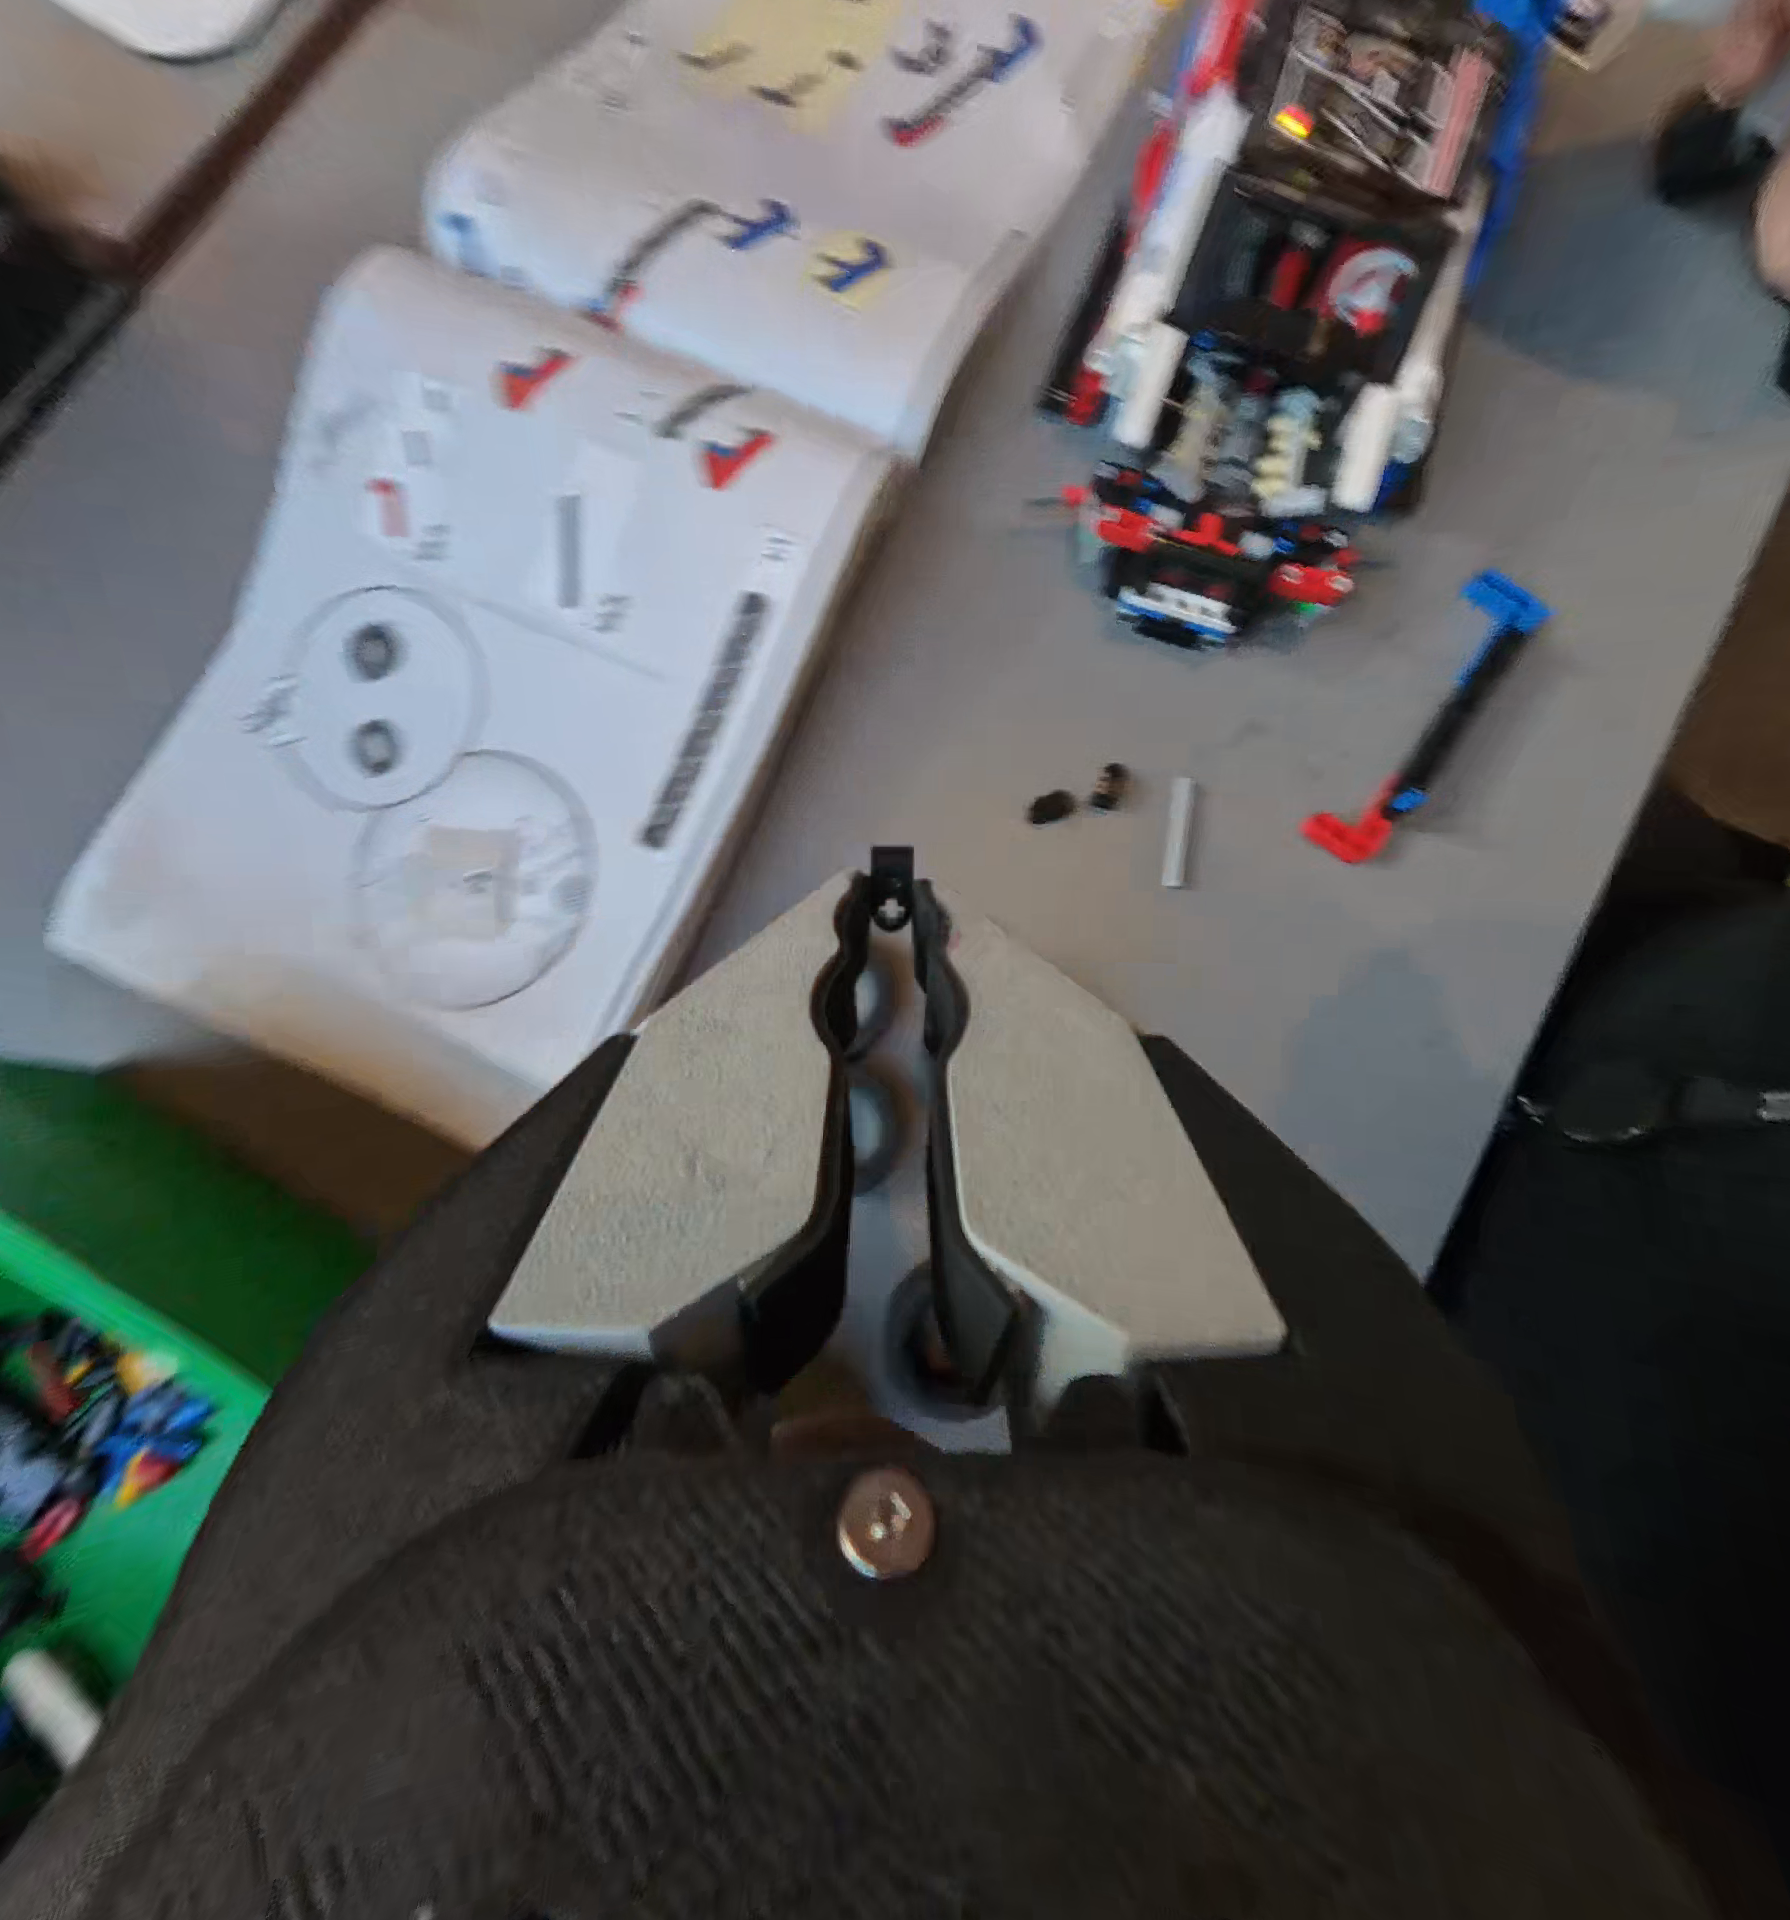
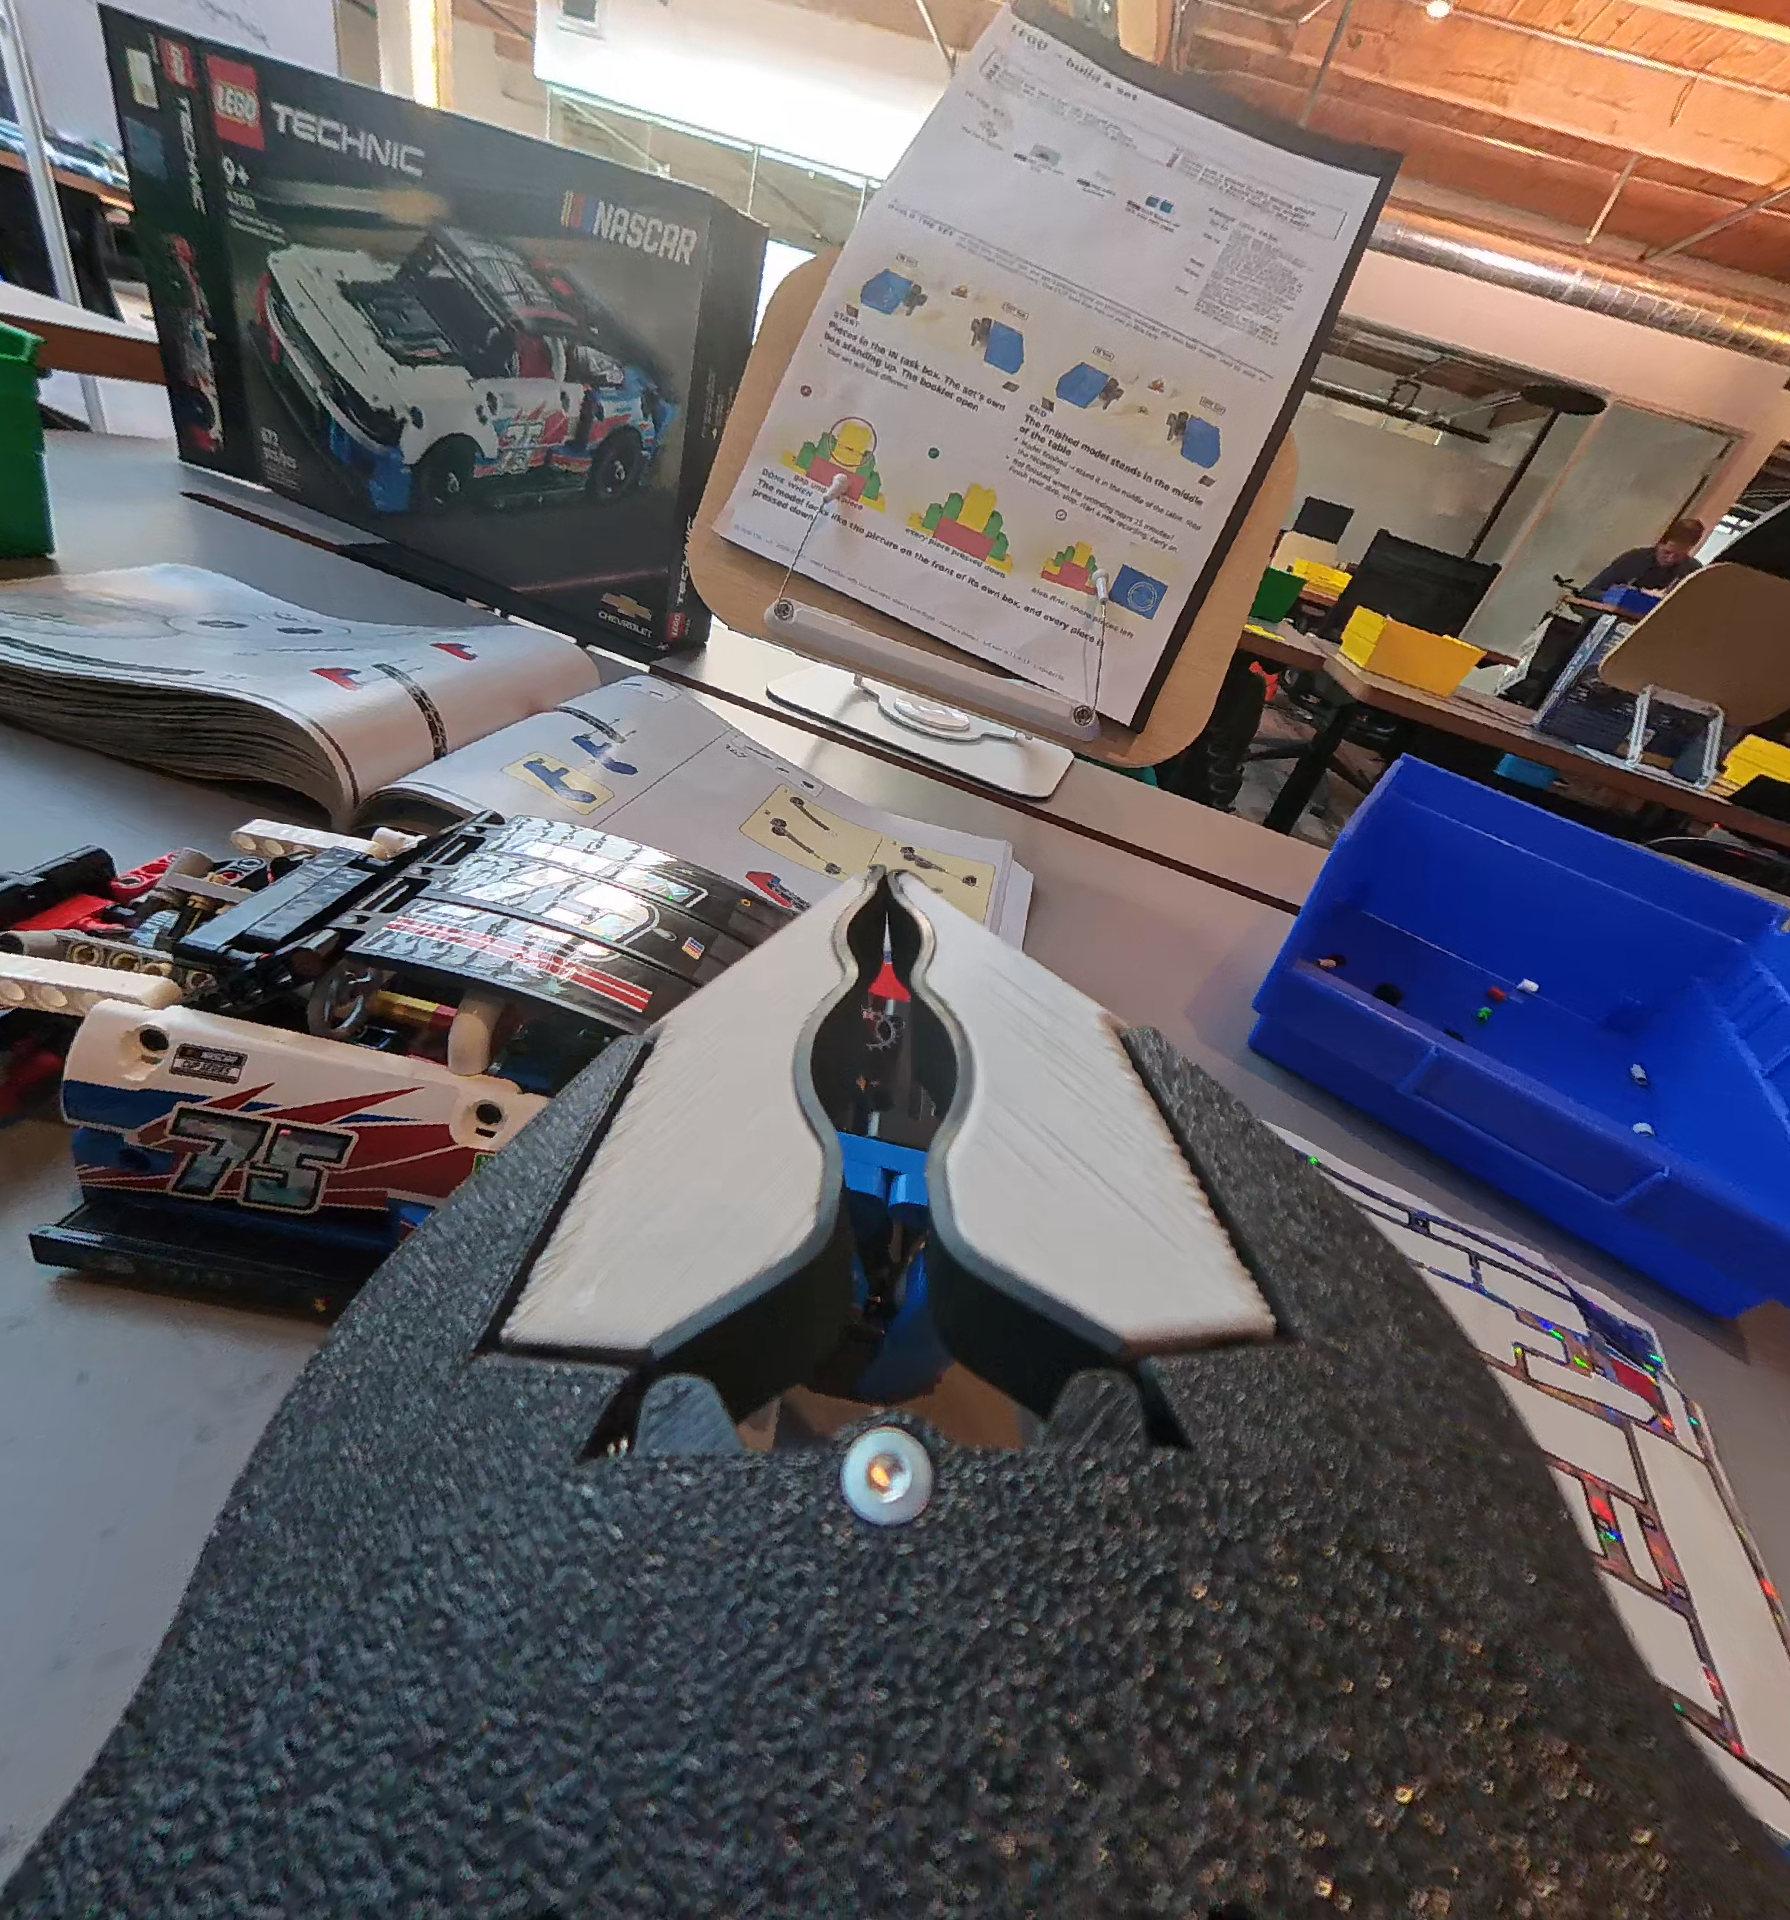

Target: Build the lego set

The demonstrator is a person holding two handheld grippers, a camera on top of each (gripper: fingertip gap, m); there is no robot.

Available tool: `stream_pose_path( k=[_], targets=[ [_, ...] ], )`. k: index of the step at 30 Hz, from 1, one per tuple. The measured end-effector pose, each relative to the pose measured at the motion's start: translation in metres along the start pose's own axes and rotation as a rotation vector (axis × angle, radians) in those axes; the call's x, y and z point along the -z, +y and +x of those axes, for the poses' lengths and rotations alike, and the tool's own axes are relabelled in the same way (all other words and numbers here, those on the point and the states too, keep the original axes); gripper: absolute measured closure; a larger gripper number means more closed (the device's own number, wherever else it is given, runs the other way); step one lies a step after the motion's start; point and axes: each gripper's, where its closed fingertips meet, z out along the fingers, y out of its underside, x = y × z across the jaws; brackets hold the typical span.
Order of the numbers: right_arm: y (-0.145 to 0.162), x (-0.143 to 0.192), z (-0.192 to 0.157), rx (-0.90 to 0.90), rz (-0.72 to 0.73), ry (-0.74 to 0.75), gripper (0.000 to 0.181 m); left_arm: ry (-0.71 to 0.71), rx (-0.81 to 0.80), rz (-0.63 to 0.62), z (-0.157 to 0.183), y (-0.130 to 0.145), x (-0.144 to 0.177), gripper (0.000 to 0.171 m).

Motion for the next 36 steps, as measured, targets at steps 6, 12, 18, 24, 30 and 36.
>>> stream_pose_path(
  k=[6, 12, 18, 24, 30, 36],
  targets=[
    [-0.003, 0.002, -0.002, -0.009, 0.015, -0.016, 0.181, 0.049, -0.223, -0.217, 0.063, 0.040, -0.077, 0.166],
    [-0.003, 0.002, -0.002, -0.012, 0.020, -0.018, 0.181, 0.053, -0.221, -0.234, 0.064, 0.043, -0.102, 0.166],
    [-0.003, 0.002, -0.002, -0.009, 0.017, -0.012, 0.181, 0.098, -0.166, -0.258, 0.065, 0.052, -0.117, 0.163],
    [-0.002, 0.002, 0.000, -0.006, 0.011, -0.002, 0.181, 0.071, -0.135, -0.200, 0.053, 0.045, -0.086, 0.152],
    [0.000, 0.001, 0.002, -0.001, 0.003, 0.007, 0.181, -0.058, -0.017, -0.002, 0.013, 0.051, -0.002, 0.145],
    [0.002, 0.000, 0.016, 0.025, -0.013, 0.101, 0.181, -0.429, 0.370, 0.087, -0.108, 0.111, 0.099, 0.142]
  ],
)
